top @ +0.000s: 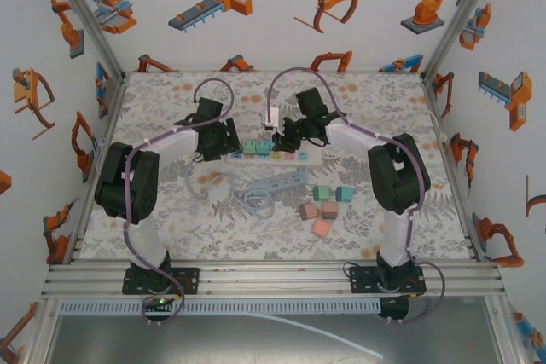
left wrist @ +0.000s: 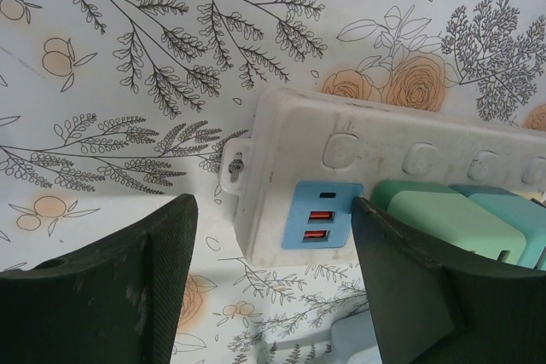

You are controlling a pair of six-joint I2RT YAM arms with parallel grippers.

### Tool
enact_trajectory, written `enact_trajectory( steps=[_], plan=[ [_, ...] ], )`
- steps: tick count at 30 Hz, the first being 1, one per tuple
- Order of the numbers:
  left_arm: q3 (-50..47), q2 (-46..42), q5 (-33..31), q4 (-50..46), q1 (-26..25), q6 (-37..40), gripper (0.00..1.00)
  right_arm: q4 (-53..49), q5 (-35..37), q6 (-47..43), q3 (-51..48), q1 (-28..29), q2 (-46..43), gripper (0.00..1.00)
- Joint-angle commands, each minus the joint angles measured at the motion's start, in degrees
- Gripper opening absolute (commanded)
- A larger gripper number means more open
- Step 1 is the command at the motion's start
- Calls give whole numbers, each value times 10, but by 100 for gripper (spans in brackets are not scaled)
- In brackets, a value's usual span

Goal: Pull the plug off the socket

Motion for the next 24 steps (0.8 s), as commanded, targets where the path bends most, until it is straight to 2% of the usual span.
enact_trajectory(
  steps=[1, 8, 17, 20, 24],
  plan=[
    [-7, 5, -27, -34, 2, 4, 68, 23, -20, 12, 25, 6, -23, 6],
    [-17, -35, -23, -7, 2, 14, 68, 89, -14, 85, 7, 6, -67, 6],
    [-31, -123, -1, 33, 2, 47, 69, 159, 122, 337, -25, 6, -157, 6],
    [-44, -160, 34, 65, 1, 66, 69, 144, 171, 430, -31, 1, -192, 6],
    [-83, -219, 117, 140, -1, 107, 70, 140, 183, 545, -60, -23, -242, 7]
  ],
)
